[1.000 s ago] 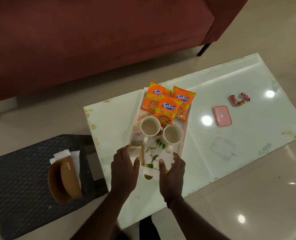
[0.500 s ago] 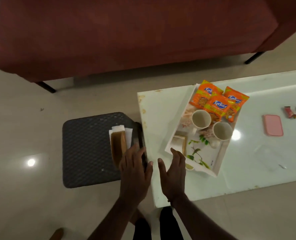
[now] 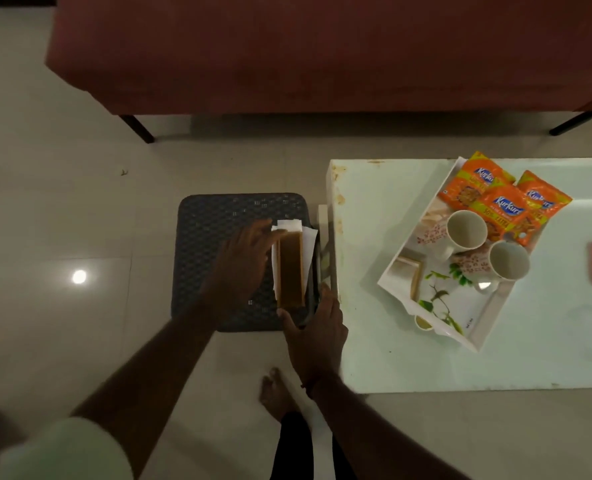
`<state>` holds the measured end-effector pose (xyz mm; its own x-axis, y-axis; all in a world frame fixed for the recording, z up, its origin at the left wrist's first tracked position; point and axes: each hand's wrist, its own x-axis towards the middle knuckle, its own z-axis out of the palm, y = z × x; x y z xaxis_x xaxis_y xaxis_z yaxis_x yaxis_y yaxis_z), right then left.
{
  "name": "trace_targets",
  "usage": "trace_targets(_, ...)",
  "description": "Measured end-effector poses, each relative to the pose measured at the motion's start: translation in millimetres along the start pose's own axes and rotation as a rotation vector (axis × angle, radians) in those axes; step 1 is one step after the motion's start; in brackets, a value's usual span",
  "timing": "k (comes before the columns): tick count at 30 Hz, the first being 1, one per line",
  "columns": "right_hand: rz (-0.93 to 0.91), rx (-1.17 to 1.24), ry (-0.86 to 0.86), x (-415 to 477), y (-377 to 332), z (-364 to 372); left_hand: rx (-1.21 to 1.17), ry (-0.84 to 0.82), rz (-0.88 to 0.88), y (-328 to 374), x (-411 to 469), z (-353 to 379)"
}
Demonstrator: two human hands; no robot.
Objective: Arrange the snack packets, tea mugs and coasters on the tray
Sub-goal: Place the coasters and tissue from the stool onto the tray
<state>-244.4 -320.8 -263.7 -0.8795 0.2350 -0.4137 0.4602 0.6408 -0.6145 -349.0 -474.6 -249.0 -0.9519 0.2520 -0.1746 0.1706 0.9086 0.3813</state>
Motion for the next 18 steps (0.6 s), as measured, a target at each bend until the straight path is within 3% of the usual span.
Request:
trace_targets(3,0.064,0.022,0.073,-1,-8,17,0.071,-0.144,0.142,-9,41,-6)
trace_targets(7,0.126,0.033,0.108,2,-15,29,0.255,-0.211,0.358,-11,82,-5)
trace_targets(14,0.158,0.022,0.143,11,-18,34,0.297,-0.382,0.454,-8,102,-9)
trace_targets(18,0.134,0.044,0.158,8,-16,27,0.268,-0.400,0.473,-13,103,-17)
